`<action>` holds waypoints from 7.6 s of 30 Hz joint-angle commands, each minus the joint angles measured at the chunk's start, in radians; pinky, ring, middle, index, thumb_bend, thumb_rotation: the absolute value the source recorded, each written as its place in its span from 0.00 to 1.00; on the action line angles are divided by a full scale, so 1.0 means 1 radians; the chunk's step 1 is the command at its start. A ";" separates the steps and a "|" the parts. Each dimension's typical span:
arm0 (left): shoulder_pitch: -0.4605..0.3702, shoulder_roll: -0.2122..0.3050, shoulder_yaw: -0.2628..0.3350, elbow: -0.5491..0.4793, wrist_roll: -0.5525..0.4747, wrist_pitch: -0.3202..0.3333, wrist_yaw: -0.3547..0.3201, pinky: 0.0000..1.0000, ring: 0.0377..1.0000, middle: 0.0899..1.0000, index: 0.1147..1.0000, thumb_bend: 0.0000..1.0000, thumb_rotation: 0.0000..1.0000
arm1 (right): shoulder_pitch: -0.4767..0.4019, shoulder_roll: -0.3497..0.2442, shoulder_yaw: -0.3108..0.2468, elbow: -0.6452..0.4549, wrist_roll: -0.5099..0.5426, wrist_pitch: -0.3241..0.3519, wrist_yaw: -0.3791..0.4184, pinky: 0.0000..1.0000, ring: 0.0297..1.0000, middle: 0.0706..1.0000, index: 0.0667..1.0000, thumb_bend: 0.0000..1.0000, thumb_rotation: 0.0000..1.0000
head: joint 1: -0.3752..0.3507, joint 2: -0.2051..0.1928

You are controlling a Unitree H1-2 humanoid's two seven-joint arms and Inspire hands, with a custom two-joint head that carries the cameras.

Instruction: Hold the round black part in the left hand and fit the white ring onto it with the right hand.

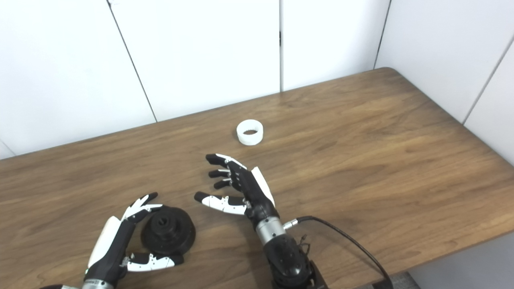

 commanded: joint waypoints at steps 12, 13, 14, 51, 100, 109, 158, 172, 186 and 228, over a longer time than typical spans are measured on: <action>0.008 0.012 -0.001 -0.008 0.028 0.013 -0.015 0.96 0.97 0.93 0.51 0.90 0.11 | -0.111 -0.034 -0.048 -0.014 -0.135 -0.075 -0.113 0.65 0.75 0.79 0.74 0.62 0.22 | 0.012 -0.003; 0.008 0.011 -0.001 -0.006 0.028 0.012 -0.014 0.96 0.96 0.93 0.51 0.90 0.11 | -0.120 -0.041 -0.052 -0.016 -0.139 -0.067 -0.114 0.65 0.76 0.79 0.75 0.62 0.22 | 0.014 -0.001; 0.009 0.010 -0.001 -0.005 0.027 0.012 -0.014 0.96 0.96 0.93 0.51 0.91 0.11 | -0.128 -0.048 -0.055 -0.018 -0.146 -0.064 -0.116 0.66 0.76 0.80 0.75 0.62 0.24 | 0.017 0.005; 0.022 -0.001 -0.005 -0.020 0.022 0.027 -0.022 1.00 0.98 0.94 0.51 0.91 0.14 | -0.586 -0.400 0.026 0.372 -0.347 0.182 0.077 0.84 0.98 0.97 0.88 0.96 0.66 | 0.051 0.000; 0.028 0.000 -0.003 -0.037 0.031 0.040 -0.036 0.97 0.97 0.94 0.51 0.91 0.17 | -0.563 -0.446 0.125 0.563 -0.380 0.126 0.036 1.00 1.00 1.00 0.80 1.00 0.55 | 0.070 0.020; 0.029 -0.001 -0.004 -0.041 0.033 0.040 -0.037 0.96 0.97 0.94 0.51 0.92 0.19 | -0.551 -0.408 0.104 0.591 -0.368 0.089 -0.063 0.96 0.99 0.94 0.73 0.96 0.48 | 0.073 0.025; 0.032 -0.012 0.002 -0.044 0.035 0.047 -0.041 0.98 0.97 0.95 0.52 0.92 0.19 | -0.527 -0.354 0.064 0.688 -0.360 -0.102 -0.390 1.00 0.90 0.80 0.45 0.52 0.14 | 0.087 0.036; 0.029 -0.017 0.002 -0.038 0.046 0.052 -0.036 1.00 0.98 0.95 0.52 0.91 0.18 | -0.510 -0.388 0.034 0.502 -0.354 -0.058 -0.303 1.00 0.92 0.82 0.45 0.52 0.15 | 0.096 0.034; 0.025 -0.035 -0.005 -0.033 0.056 0.056 -0.028 1.00 0.98 0.95 0.52 0.91 0.17 | -0.477 -0.386 -0.025 0.255 -0.323 0.034 -0.172 1.00 0.95 0.83 0.44 0.52 0.15 | 0.174 0.040; -0.004 -0.103 -0.058 0.027 0.116 0.084 0.029 0.97 0.98 0.95 0.52 0.92 0.20 | -0.282 -0.265 -0.028 -0.183 -0.171 0.055 0.068 0.96 0.94 0.82 0.44 0.52 0.14 | 0.385 0.052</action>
